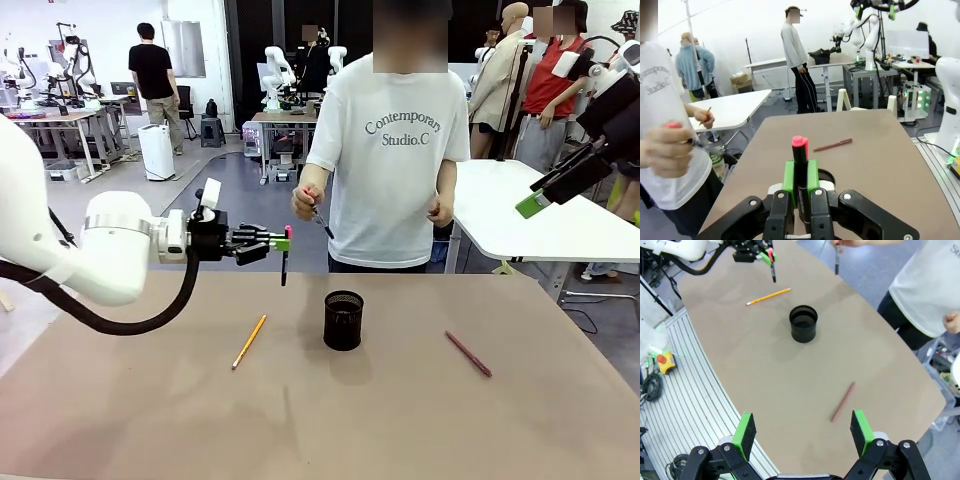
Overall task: Place the pens into the pen holder.
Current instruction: Pick up a writing instrument from the table and place it into the Pen holder.
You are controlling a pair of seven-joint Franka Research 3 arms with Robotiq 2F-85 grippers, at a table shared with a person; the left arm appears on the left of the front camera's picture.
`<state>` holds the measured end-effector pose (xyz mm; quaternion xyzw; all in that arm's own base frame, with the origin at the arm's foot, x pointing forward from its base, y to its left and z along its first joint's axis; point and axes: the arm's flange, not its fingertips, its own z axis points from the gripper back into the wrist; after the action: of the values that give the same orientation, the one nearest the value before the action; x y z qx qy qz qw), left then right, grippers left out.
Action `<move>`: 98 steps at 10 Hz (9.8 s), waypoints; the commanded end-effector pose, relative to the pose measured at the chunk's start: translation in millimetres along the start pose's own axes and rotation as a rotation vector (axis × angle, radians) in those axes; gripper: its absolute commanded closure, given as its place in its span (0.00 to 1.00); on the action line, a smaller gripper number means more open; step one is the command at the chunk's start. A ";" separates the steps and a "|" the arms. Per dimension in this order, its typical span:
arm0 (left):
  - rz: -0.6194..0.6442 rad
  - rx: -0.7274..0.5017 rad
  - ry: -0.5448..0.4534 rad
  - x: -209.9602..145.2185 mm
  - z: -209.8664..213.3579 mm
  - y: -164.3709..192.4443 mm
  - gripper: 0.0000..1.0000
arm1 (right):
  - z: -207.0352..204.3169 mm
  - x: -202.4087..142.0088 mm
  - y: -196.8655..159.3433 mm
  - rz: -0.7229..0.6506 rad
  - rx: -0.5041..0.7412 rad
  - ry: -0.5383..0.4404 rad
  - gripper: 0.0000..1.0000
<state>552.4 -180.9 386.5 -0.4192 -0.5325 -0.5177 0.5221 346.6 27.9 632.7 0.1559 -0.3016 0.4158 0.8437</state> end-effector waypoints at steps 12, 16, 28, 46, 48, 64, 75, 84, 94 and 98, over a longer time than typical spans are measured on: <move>0.026 0.098 0.060 17.9 74.4 -13.2 1.00 | 1.0 0.0 0.6 0.001 0.012 -0.012 0.00; 0.026 0.098 0.060 17.9 74.4 -13.2 1.00 | 1.0 0.0 0.6 0.001 0.012 -0.012 0.00; 0.026 0.098 0.060 17.9 74.4 -13.2 1.00 | 1.0 0.0 0.6 0.001 0.012 -0.012 0.00; 0.026 0.098 0.060 17.9 74.4 -13.2 1.00 | 1.0 0.0 0.6 0.001 0.012 -0.012 0.00; 0.026 0.098 0.060 17.9 74.4 -13.2 1.00 | 1.0 0.0 0.6 0.001 0.012 -0.012 0.00; 0.034 0.040 0.005 22.8 36.9 -12.6 1.00 | 1.0 0.0 0.6 0.001 0.012 -0.012 0.00; -0.110 -0.361 -0.217 -11.3 -93.7 34.5 1.00 | 1.0 0.0 0.6 0.001 0.012 -0.012 0.00; -0.062 -0.277 -0.162 -67.5 -152.8 69.9 1.00 | 1.0 0.0 0.6 0.001 0.012 -0.012 0.00; -0.021 -0.225 -0.131 -60.6 -133.1 69.8 0.00 | 1.0 0.0 0.6 0.001 0.012 -0.012 0.00; -0.029 -0.195 -0.063 -39.9 -116.7 63.0 0.00 | 1.0 0.0 0.6 0.001 0.012 -0.012 0.00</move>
<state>646.8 -296.2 336.6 -0.4855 -0.5056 -0.5608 0.4407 346.5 28.1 632.8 0.1557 -0.3015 0.4160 0.8437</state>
